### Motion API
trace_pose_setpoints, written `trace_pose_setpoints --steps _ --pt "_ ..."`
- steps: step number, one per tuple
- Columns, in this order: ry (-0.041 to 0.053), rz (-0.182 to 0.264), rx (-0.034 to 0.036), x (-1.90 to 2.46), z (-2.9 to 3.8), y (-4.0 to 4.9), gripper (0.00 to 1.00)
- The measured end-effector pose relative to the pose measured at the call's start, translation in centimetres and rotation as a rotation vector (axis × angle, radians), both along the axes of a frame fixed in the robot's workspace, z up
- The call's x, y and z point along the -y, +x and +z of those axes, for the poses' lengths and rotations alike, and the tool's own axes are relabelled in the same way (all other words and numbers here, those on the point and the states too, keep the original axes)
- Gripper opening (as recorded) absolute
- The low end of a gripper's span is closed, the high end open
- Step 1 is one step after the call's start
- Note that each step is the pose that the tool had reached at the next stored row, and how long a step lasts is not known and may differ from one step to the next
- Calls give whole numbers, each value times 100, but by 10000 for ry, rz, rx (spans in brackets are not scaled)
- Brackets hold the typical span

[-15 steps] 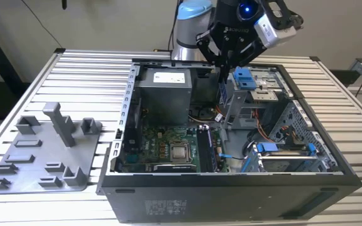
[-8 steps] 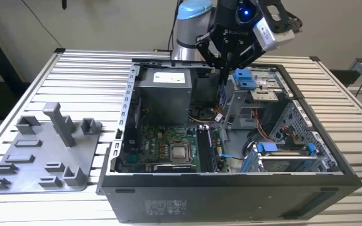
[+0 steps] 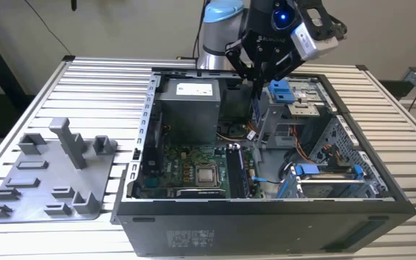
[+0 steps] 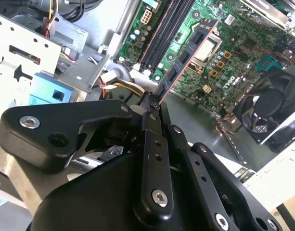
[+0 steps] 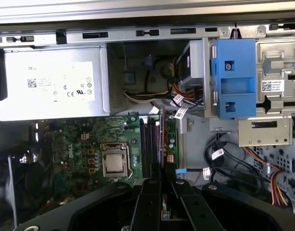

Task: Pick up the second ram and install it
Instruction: 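Insert the second ram into the second slot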

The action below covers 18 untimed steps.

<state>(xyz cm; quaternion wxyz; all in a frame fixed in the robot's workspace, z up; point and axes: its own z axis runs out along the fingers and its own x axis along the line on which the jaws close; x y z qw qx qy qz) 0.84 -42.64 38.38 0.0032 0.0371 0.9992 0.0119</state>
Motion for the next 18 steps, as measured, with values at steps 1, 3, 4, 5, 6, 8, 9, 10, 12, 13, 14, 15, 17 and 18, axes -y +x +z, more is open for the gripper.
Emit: trace_pose_setpoints --steps 1,3,4,5,6,8,9,10,12,13,14,15,17,18 --pt "-2 35 -4 0 -9 6 14" --pt "-1 109 -5 2 -29 13 14" --pt "-2 129 -6 3 -41 15 14" --pt "-2 145 -5 5 -52 16 14" --pt "-1 152 -5 6 -65 16 14" --pt "-2 155 -6 10 -94 17 14" --pt "-2 155 -6 12 -111 17 14" --pt "-2 154 -6 13 -127 17 14" --pt "-1 155 -5 15 -162 18 14" --pt "0 154 -5 16 -182 17 14" --pt "-1 153 -7 17 -200 17 14" --pt "-2 151 -11 19 -216 18 14" --pt "-2 149 -47 23 -239 20 14" --pt "-1 146 -70 25 -250 22 14"
